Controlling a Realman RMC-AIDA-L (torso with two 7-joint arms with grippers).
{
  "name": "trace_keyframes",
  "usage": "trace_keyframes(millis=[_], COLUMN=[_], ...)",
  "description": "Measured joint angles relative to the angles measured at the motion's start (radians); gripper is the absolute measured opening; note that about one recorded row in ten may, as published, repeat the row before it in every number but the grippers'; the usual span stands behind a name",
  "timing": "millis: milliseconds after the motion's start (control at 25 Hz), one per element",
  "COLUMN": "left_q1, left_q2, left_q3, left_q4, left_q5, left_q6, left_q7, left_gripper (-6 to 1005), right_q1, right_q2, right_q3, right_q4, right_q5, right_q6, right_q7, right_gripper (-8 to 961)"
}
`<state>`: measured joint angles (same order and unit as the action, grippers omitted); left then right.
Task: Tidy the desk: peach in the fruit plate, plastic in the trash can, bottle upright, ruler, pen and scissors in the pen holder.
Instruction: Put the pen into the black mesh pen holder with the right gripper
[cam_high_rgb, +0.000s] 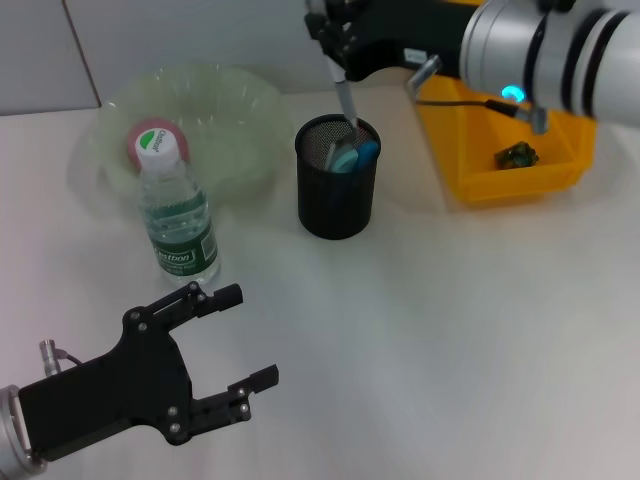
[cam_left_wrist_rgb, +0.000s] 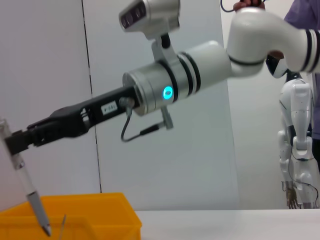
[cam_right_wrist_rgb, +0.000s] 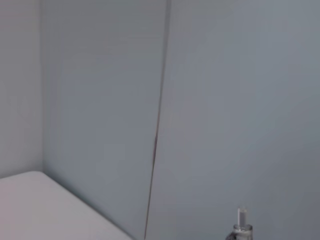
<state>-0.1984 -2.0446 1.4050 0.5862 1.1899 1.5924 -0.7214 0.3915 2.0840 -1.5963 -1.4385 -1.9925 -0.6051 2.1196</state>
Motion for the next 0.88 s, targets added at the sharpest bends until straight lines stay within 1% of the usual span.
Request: trace_keyframes(millis=[80,320,400,440,480,520,560,600,640,720,880], left_q1=[-0.001,0.0,0.0,0.0,0.001,0.001,0.001,0.001,0.001,0.0,0.003], left_q2=[0.0,0.0,-0.001,-0.001,-0.002,-0.002,-0.002,-0.002,-0.002,-0.002,-0.003], left_q3=[0.0,0.0,0.0,0.0,0.0,0.0,0.0,0.0,0.0,0.0,0.003], left_q4=[0.0,0.0,0.0,0.0,-0.001,-0.001,-0.001,-0.001,-0.001,-0.001,-0.002], left_q5=[0.0,0.001,0.001,0.001,0.001,0.001,0.001,0.001,0.001,0.001,0.0], left_q6=[0.0,0.003,0.004,0.004,0.004,0.004,0.004,0.004,0.004,0.004,0.005], left_q7=[-0.002,-0.01,-0.01,-0.01,-0.01,-0.01,-0.009,-0.009,-0.009,-0.009,-0.009], left_gripper=[795,795,795,795,795,795,795,795,795,795,795], right_q1=[-0.008,-0.012,-0.011,-0.011,-0.006,-0.006,-0.004,-0.001,-0.001,-0.002,-0.013], right_q2=[0.0,-0.003,-0.002,-0.002,0.0,0.0,0.0,0.0,0.0,0.001,0.003], right_q3=[-0.025,-0.018,-0.026,-0.026,-0.038,-0.038,-0.044,-0.056,-0.056,-0.065,-0.078], right_q4=[0.037,0.051,0.095,0.095,0.138,0.138,0.157,0.198,0.198,0.227,0.256], right_q5=[0.13,0.192,0.207,0.207,0.25,0.25,0.276,0.362,0.362,0.449,0.559], right_q6=[0.049,0.049,0.064,0.064,0.082,0.082,0.091,0.103,0.103,0.106,0.105], right_q7=[-0.127,-0.186,-0.24,-0.24,-0.29,-0.29,-0.318,-0.388,-0.388,-0.463,-0.57], right_gripper=[241,257,262,265,267,270,273,275,278,283,294])
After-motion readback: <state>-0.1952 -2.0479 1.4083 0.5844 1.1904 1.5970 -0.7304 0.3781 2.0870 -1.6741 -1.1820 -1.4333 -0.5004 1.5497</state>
